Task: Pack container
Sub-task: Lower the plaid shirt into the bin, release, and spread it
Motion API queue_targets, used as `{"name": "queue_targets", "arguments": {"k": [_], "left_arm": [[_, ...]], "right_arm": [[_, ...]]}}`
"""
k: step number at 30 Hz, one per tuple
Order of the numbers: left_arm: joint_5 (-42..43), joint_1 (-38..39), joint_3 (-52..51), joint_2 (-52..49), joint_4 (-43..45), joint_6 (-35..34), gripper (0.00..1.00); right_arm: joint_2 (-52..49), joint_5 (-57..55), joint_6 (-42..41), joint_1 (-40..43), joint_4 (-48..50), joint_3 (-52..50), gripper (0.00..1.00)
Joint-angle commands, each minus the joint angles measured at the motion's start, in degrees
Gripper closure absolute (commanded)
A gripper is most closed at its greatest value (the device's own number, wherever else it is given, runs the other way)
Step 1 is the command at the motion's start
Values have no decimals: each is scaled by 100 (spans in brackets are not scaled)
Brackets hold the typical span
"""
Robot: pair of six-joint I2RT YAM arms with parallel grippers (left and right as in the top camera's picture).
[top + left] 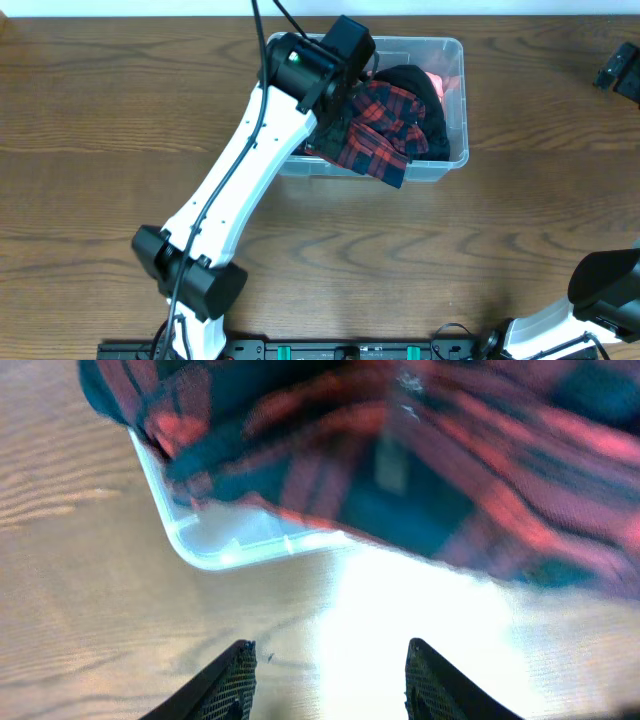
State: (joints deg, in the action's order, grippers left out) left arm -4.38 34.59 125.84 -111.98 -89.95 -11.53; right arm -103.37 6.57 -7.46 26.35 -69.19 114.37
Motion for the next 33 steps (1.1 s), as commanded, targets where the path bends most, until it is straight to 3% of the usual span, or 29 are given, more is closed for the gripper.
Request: {"name": "queue_targets", "arguments": {"k": [1,15,33], "left_arm": [[385,136,85,168,-107,146,51],[398,345,-1056,-15,345,142,50],[400,706,-2111,-197,2905,140,50]], "right_arm": [[-4,-15,-81,22,-4,24,1],[-4,-15,-83,22,-4,24,1],[-4,-15,-81,22,-4,24,1]]}}
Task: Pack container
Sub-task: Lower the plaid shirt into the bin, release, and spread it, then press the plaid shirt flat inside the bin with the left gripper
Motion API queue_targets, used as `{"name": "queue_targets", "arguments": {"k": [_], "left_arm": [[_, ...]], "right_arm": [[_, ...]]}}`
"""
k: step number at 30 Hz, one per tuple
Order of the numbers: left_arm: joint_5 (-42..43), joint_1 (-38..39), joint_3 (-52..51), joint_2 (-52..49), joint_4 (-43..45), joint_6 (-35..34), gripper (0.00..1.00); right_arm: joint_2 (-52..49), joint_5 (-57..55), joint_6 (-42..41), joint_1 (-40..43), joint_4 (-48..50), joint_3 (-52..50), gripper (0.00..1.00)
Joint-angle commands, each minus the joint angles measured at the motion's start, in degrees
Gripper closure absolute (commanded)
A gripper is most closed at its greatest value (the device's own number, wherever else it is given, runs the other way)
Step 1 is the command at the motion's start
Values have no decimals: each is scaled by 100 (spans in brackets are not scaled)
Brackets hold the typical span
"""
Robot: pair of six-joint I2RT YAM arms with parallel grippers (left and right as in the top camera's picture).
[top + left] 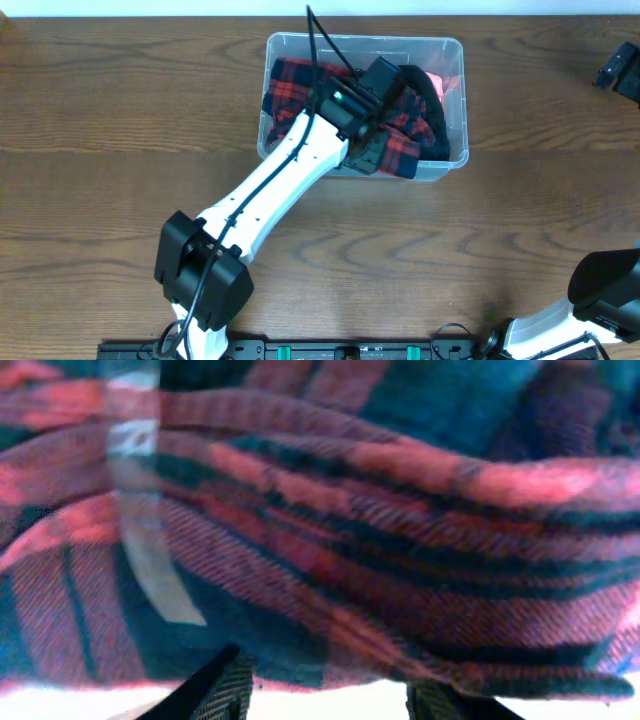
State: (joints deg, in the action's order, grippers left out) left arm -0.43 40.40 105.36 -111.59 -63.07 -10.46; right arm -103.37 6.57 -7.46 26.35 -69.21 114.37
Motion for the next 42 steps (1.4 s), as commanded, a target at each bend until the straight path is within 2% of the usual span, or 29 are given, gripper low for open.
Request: {"name": "queue_targets", "arguments": {"k": [1,14,29,42], "left_arm": [[2,160,-63,-291,337,35,50],[-4,227,-63,-511,1755,-37,50],[105,216,162,-46,1829,-227,50],[-789,35,164,109,2575,-227,50]], "right_arm": [[-4,-15,-83,22,-2,24,1],[-4,-15,-81,22,-2,24,1],[-4,-15,-81,22,-2,24,1],[-4,-15,-81,26,-2,24,1]]}}
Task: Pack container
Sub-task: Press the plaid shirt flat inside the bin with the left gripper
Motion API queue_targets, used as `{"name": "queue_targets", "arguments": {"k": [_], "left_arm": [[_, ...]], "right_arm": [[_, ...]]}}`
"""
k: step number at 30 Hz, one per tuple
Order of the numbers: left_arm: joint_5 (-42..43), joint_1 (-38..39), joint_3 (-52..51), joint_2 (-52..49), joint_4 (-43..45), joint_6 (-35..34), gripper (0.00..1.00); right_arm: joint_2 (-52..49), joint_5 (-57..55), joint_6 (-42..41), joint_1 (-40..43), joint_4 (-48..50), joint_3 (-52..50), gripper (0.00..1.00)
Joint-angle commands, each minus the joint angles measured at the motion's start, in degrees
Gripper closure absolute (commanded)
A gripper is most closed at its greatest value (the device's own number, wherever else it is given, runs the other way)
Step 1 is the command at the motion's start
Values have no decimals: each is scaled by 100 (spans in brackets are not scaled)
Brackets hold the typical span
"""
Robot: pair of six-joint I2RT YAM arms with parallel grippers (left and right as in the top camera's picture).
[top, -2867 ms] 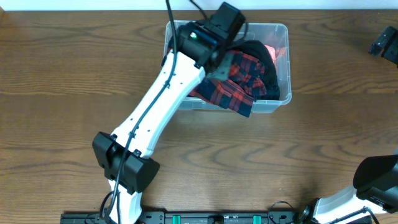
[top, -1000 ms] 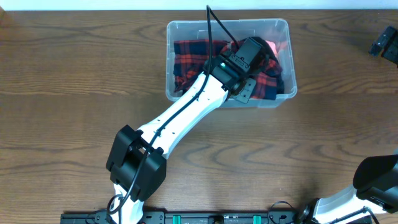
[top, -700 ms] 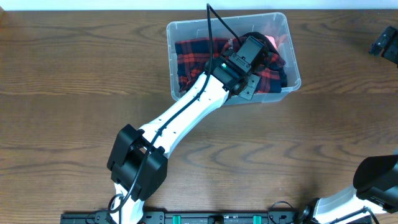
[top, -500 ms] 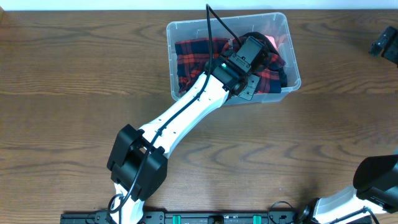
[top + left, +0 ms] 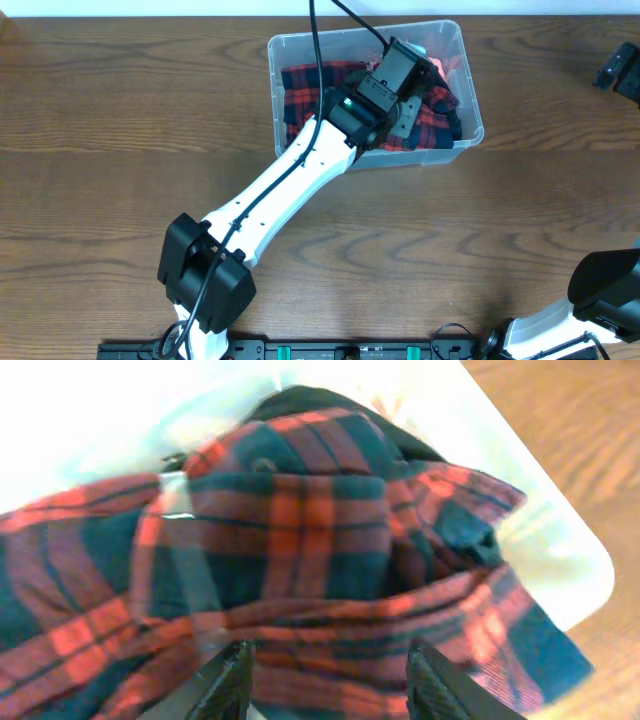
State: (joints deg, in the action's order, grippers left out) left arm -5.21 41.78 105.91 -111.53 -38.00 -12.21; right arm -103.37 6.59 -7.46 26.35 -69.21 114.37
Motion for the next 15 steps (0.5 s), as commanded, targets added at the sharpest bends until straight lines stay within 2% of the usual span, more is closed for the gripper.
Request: {"name": "queue_targets", "arguments": {"k": [1,9,15], "left_arm": [[-332,-127,109,103,87,-55,50],[-339,-249,68,-92,24,-55,50],[-341,-262,33,-667,-44,-184,50]], "right_arm": [[-4,-17,-81,26,-2,24,1],[-4,-17,-81,26,-2,24,1],[-4,-17,-81,26,-2,24,1]]}}
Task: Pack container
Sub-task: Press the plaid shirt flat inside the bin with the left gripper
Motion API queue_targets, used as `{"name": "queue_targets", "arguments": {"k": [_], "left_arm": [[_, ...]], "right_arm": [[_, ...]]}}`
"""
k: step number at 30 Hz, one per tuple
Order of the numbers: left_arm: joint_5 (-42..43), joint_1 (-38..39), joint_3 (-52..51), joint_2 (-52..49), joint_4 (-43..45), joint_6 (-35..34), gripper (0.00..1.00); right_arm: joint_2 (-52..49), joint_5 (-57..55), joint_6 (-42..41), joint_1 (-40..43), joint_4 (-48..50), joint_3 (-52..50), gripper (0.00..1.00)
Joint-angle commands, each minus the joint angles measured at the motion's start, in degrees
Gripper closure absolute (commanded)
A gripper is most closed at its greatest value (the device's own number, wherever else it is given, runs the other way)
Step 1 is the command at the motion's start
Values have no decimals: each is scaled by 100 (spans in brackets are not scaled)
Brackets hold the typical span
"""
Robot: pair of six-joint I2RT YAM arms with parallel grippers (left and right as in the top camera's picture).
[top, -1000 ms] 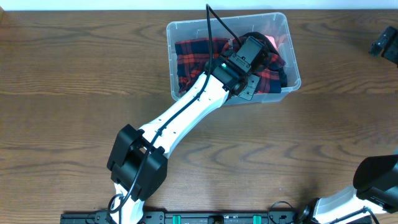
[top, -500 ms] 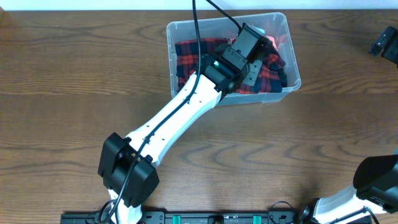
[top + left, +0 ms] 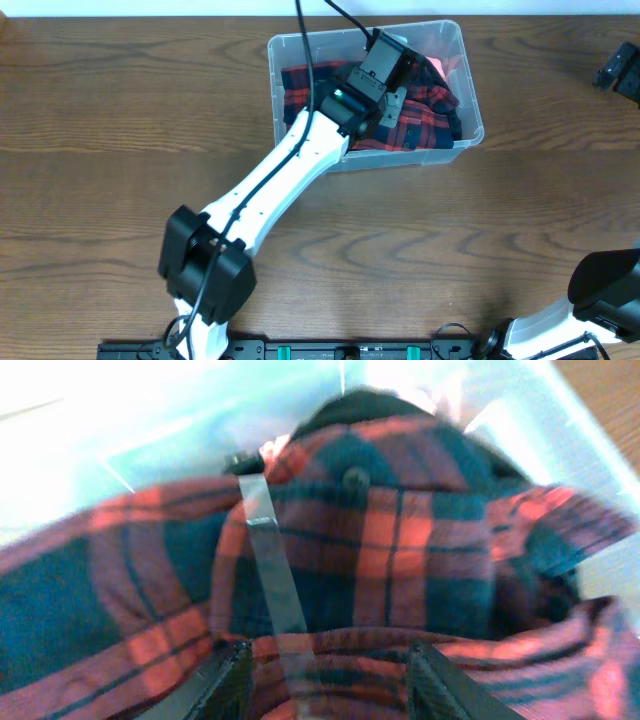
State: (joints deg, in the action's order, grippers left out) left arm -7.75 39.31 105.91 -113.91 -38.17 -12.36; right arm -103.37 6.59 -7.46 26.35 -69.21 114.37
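Note:
A clear plastic container [image 3: 276, 95] stands at the back middle of the table. A red and dark plaid shirt [image 3: 425, 112] lies bunched inside it, with its edges inside the rim. In the left wrist view the plaid shirt [image 3: 400, 560] fills the frame, a dark garment [image 3: 375, 405] shows behind it, and the container wall [image 3: 150, 430] is a pale blur. My left gripper [image 3: 388, 62] hangs low over the shirt, open. Its fingertips [image 3: 232, 678] straddle a fold of the cloth. The left gripper [image 3: 328, 685] holds nothing.
A pink item [image 3: 443, 68] peeks out at the container's back right. My left arm [image 3: 280, 190] crosses the table diagonally from the front left. A dark part of the right arm [image 3: 624, 68] sits at the far right edge, and its base [image 3: 605, 285] is at the front right.
My left gripper has moved a little to the left and back inside the container and is closer to the shirt. The container and shirt lie as before.
At first the shirt hung over the container's front rim and my open gripper was above the back of it. Then the gripper was at the front rim on the overhanging cloth. By 0.5 s ago the shirt was wholly inside and the container had turned slightly.

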Motion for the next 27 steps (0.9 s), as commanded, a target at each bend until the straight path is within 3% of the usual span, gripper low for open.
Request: {"name": "queue_targets", "arguments": {"k": [1,14,27], "left_arm": [[-90,-15,33,-557,-4,-219,50],[-83,-90,33,-2151,190,-597,50],[-92,-103,42,-1421,-212,-555,50]], "right_arm": [[-4,-17,-81,26,-2,24,1],[-4,-17,-83,26,-2,24,1],[-4,-17,-81,26,-2,24,1]]}}
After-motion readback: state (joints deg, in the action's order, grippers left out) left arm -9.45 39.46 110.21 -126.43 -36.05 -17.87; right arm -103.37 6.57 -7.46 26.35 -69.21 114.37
